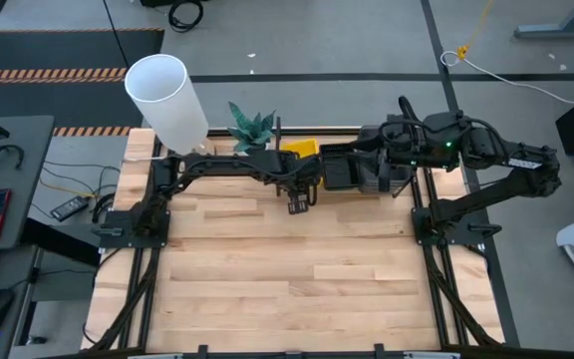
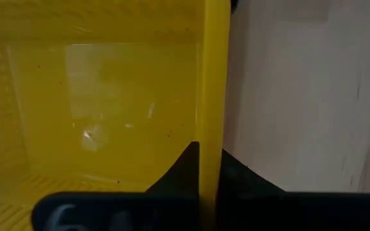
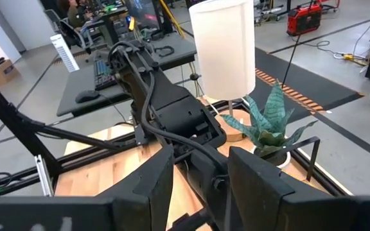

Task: Stack baskets on shelf by color
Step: Put the stacked yellow basket on the shelf

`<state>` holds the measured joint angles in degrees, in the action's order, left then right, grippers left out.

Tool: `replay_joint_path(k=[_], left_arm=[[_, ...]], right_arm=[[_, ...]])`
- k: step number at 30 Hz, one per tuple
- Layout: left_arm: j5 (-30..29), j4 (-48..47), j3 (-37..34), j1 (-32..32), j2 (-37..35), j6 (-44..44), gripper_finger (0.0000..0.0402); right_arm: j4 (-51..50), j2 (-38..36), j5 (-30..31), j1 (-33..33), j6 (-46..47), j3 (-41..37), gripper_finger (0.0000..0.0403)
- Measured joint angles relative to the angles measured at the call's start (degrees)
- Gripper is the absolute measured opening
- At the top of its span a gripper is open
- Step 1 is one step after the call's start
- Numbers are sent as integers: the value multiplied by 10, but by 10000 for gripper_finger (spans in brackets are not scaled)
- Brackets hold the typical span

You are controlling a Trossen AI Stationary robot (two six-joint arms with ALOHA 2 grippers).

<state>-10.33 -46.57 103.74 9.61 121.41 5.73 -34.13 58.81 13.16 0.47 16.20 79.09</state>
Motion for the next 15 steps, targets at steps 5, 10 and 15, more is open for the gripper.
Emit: replay_joint_path(k=[5, 10, 15], left_arm=[[-1, -11, 0, 1, 6, 1, 16], [-1, -12, 0, 1, 7, 5, 16], [0, -8, 0, 1, 7, 42, 17]], right_arm=[[-2, -10, 0, 0, -14, 0, 154], [-1, -29, 3, 0, -31, 0, 154], [-1, -39, 3, 0, -42, 0, 154]])
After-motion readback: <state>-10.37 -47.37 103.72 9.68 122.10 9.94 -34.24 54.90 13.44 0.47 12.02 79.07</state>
